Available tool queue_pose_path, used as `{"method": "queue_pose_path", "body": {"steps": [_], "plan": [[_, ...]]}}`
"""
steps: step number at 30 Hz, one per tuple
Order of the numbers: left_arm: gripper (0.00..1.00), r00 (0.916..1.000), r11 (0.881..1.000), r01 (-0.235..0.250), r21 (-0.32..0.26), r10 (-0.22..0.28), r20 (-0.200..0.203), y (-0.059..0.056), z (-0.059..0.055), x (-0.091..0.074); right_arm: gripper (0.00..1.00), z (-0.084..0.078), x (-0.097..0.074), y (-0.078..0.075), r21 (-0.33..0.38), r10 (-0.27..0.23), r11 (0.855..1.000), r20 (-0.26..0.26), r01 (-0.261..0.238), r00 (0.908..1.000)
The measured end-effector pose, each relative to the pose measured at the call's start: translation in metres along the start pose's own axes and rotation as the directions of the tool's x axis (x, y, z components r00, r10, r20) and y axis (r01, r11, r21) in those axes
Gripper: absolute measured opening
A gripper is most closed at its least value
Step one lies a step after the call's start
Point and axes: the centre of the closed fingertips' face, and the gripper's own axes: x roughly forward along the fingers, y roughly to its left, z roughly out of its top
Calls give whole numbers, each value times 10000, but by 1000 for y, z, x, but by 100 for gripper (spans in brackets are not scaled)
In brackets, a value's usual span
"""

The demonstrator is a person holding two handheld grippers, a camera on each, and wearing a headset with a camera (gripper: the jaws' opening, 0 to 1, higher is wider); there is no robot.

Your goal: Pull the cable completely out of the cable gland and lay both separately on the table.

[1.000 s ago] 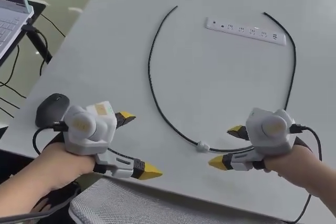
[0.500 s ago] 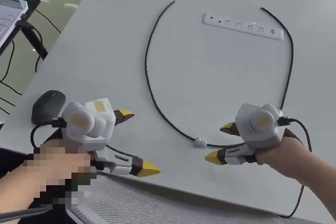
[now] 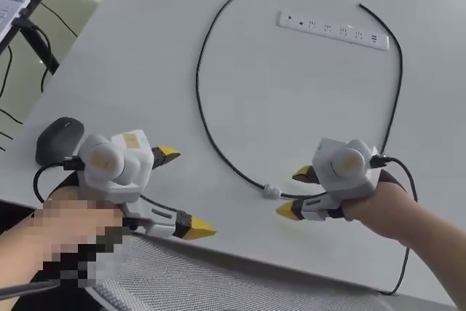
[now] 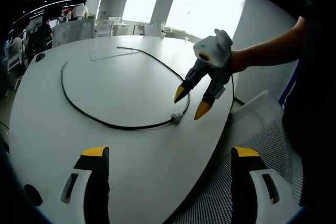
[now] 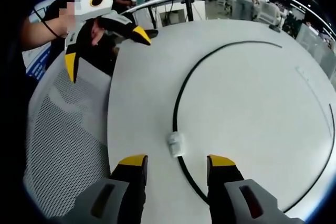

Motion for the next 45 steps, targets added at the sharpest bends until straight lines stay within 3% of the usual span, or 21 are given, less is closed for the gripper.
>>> {"method": "queue_pose_path", "body": {"steps": [6, 19, 35, 41, 45], "plan": [[96, 10000, 10000, -6, -39, 5, -90, 1, -2, 0, 36, -1, 7, 0, -356, 63, 9993, -184, -69, 9998], [96, 9999, 9999, -22, -129, 21, -127, 0, -4, -2, 20, 3, 12, -1, -380, 293, 9988, -215, -301, 9993], [95, 9998, 9997, -7, -230, 2, -214, -4, -6, -3, 9, 3, 21, -1, -528, 377, 9978, -365, -396, 9986], [94, 9998, 9997, 6, -245, -11, -204, -4, -5, -2, 9, -3, 21, -1, -681, 397, 9967, -592, -437, 9975], [94, 9998, 9997, -1, -245, -4, -206, -3, -4, -2, 9, -1, 21, -1, -609, 426, 9971, -474, -455, 9980]]}}
